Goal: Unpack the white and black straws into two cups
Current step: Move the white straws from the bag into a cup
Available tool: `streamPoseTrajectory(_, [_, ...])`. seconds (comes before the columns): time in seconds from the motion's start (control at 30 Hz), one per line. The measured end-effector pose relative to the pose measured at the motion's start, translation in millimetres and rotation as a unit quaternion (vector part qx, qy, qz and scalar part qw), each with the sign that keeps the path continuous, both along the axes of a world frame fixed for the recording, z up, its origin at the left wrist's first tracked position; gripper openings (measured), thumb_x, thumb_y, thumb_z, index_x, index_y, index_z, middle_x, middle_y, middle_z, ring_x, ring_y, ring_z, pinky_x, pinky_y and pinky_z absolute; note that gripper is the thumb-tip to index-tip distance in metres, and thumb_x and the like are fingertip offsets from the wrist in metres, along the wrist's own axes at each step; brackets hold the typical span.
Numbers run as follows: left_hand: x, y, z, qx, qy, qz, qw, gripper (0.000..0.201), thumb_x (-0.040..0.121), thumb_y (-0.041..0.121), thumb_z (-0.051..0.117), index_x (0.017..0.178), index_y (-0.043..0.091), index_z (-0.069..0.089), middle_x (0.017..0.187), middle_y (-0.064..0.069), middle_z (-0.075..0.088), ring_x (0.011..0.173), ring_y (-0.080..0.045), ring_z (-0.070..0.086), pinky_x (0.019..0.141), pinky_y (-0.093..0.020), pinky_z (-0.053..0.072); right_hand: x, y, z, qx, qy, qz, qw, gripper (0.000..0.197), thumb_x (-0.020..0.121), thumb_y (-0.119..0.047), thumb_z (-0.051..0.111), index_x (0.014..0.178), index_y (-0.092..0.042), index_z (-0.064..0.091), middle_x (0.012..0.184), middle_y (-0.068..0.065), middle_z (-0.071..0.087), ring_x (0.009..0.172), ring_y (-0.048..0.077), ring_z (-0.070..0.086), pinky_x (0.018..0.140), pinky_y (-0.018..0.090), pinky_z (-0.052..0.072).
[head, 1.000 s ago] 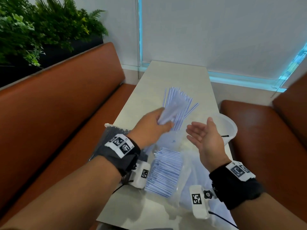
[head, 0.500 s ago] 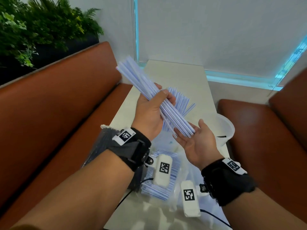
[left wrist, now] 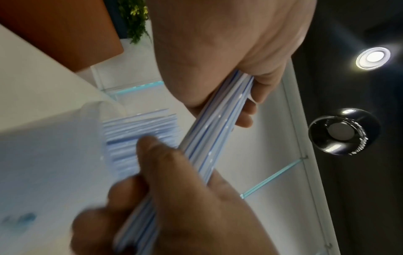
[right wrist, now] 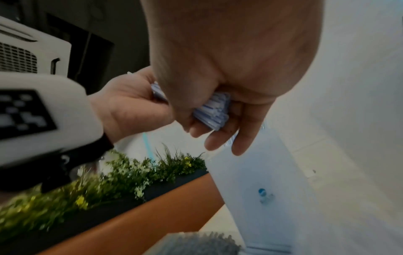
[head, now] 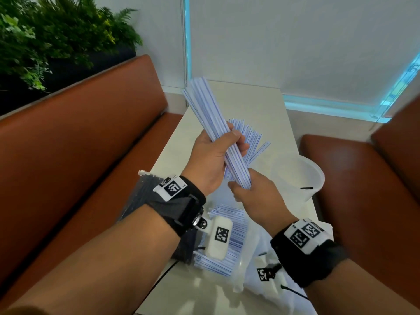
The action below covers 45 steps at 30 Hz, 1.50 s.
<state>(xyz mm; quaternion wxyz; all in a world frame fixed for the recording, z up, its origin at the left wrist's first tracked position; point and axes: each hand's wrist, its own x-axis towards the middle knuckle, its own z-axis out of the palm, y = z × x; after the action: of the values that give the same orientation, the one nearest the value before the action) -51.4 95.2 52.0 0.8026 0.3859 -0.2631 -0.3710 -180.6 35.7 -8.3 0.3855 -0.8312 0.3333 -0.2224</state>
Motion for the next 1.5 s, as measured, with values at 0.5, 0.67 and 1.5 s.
streamPoseTrajectory(0.5, [46.4, -35.0, 15.7, 0.036, -0.177, 0.193, 0.964, 0.014, 0.093, 0.005, 0.061, 0.086, 0.015, 0.056, 0.071, 0.000, 0.060, 0.065, -0.017, 0.061, 0.068, -0.031, 0.055, 14.9, -40.5, -27.8, -0.200, 0.268, 0.069, 0.940, 0.023, 0.100, -0.049, 0.048, 0.104, -0.028, 0.056, 0.096, -0.007, 0.049, 0.091, 0.023, 0.062, 0.065, 0.033, 0.041])
streamPoseTrajectory(0.67, [69.9, -39.3, -36.2, 0.212, -0.293, 0.210, 0.908, 0.014, 0.090, 0.026, 0.066, 0.080, 0.020, 0.058, 0.073, 0.000, 0.064, 0.067, -0.016, 0.063, 0.067, -0.035, 0.052, 15.0, -47.1, -35.3, -0.211, 0.238, 0.100, 0.943, 0.023, 0.104, -0.042, 0.045, 0.088, -0.026, 0.042, 0.084, -0.007, 0.040, 0.075, 0.022, 0.049, 0.063, 0.037, 0.039])
streamPoseTrajectory(1.5, [60.6, -100.2, -36.9, 0.267, -0.566, 0.010, 0.780, 0.068, 0.100, 0.046, 0.055, 0.155, 0.015, 0.030, 0.157, -0.005, 0.038, 0.141, -0.021, 0.041, 0.114, -0.032, 0.034, 14.5, -44.5, -39.6, -0.213, 0.220, 0.090, 0.948, 0.020, 0.104, -0.038, 0.048, 0.103, -0.019, 0.053, 0.093, -0.007, 0.038, 0.079, 0.020, 0.042, 0.066, 0.033, 0.036])
